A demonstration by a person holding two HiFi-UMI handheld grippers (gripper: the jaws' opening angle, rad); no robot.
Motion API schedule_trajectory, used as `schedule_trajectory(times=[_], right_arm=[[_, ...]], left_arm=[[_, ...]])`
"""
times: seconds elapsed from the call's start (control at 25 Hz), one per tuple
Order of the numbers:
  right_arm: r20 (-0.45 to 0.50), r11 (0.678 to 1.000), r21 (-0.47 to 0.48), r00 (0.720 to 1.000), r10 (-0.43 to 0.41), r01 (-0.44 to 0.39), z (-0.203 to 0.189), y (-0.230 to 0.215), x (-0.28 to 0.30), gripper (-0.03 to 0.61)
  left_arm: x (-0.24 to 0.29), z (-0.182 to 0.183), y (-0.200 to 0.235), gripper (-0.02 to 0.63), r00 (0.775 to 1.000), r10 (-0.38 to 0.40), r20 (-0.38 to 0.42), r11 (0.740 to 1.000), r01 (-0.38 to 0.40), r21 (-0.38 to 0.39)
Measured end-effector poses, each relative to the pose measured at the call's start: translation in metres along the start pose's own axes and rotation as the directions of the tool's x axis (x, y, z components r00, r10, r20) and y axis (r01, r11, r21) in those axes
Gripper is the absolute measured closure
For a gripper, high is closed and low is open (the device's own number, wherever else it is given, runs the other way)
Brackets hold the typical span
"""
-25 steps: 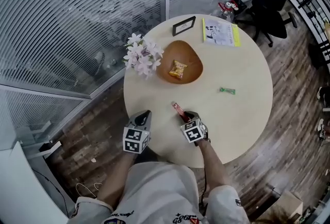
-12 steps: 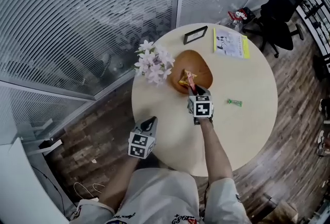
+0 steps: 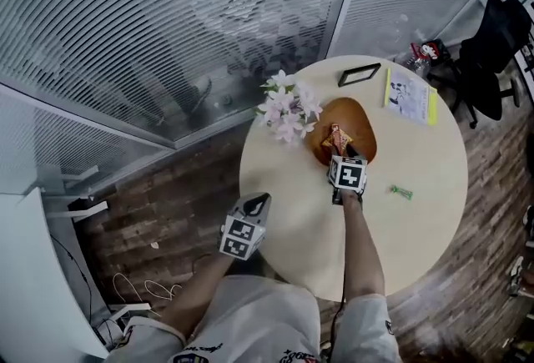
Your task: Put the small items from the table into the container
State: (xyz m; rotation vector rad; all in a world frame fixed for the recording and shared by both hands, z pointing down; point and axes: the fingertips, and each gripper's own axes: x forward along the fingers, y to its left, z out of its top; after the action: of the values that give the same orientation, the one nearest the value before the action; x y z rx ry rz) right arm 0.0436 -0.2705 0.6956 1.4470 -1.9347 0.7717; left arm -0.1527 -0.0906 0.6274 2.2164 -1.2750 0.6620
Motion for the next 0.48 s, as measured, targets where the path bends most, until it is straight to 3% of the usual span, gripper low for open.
schedule_trajectory(times=[0.12, 0.2, 0.32, 0.48], right_arm=[[0.060, 1.000, 0.000, 0.998, -0.012, 0.012, 0.006, 0.000, -0.018, 0.441], [0.131, 1.000, -0.011, 0.991, -0.014, 0.015, 0.008, 0.001, -0.044, 0.516], [0.224, 1.000, -0.016, 0.975, 0.006, -0.002, -0.002, 0.003, -0.090, 0.577], [0.255, 0.998, 0.049, 0.966, -0.043, 0.032, -0.046, -0.014, -0.145, 0.577]], left_arm=[[0.003, 0.009, 0.000, 0.609, 0.999, 0.016, 0.039, 1.000, -0.016, -0.006], [0.007, 0.014, -0.005, 0.609, 0.998, 0.015, 0.062, 1.000, -0.014, -0.009], [0.011, 0.024, -0.019, 0.609, 0.996, -0.004, 0.091, 1.000, 0.004, -0.009], [0.020, 0.032, -0.050, 0.609, 0.994, -0.044, 0.103, 0.999, 0.043, 0.014]])
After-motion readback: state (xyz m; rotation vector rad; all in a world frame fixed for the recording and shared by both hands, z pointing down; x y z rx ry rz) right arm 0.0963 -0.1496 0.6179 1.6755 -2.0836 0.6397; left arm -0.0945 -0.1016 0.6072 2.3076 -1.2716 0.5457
